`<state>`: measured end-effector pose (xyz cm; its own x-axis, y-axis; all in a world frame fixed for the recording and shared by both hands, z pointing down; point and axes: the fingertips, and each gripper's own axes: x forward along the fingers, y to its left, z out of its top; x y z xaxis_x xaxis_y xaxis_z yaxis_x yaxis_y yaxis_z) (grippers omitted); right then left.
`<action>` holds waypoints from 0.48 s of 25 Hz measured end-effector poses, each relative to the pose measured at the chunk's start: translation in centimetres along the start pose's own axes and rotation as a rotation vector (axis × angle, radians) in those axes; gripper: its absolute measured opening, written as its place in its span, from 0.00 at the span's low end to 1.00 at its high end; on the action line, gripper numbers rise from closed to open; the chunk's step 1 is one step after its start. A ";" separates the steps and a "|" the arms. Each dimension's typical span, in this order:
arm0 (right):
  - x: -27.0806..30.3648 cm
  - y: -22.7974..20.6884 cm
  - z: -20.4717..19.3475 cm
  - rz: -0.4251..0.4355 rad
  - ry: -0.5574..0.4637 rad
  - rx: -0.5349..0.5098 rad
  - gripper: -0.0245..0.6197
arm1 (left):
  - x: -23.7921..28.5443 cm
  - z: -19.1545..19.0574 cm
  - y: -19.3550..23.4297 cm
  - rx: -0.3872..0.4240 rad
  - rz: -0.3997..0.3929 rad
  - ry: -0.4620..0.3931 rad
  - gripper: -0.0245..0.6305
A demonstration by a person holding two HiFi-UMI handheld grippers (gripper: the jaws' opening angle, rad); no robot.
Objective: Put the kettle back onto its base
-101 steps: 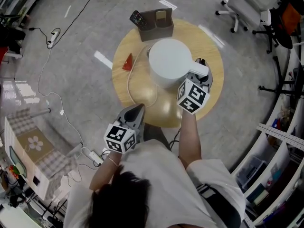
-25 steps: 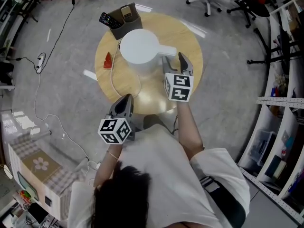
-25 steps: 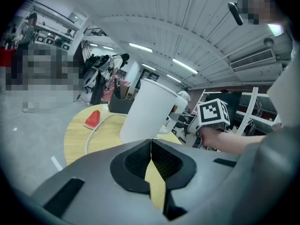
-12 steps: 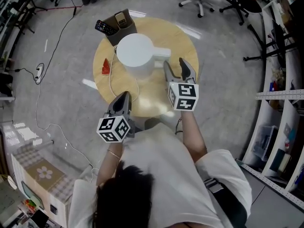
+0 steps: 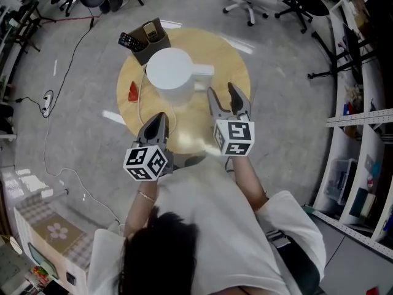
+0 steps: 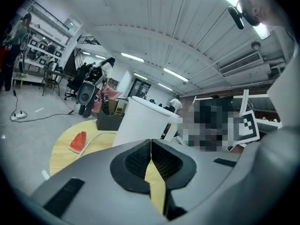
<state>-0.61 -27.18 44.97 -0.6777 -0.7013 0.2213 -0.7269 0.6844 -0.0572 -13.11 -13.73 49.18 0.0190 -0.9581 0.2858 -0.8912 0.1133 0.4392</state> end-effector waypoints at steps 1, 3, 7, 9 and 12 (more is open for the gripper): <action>-0.1 0.0 0.2 0.000 -0.004 -0.007 0.42 | 0.2 0.3 -0.4 0.012 -0.002 -0.011 0.08; -0.6 -0.3 0.5 -0.001 -0.009 -0.029 0.42 | 0.5 0.9 -1.4 0.041 -0.007 -0.039 0.08; -1.7 0.6 0.5 -0.011 -0.007 -0.056 0.40 | 0.7 2.3 -2.6 0.084 -0.033 -0.071 0.08; -1.9 1.3 0.4 -0.007 -0.004 -0.044 0.38 | 0.5 3.0 -2.7 0.094 -0.036 -0.087 0.08; -2.1 2.0 0.3 0.006 -0.004 -0.048 0.32 | 0.6 3.4 -3.2 0.110 -0.046 -0.101 0.08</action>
<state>-0.62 -24.42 44.09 -0.6828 -0.6977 0.2168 -0.7165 0.6975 -0.0117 -11.79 -15.58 45.09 0.0207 -0.9838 0.1782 -0.9350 0.0441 0.3520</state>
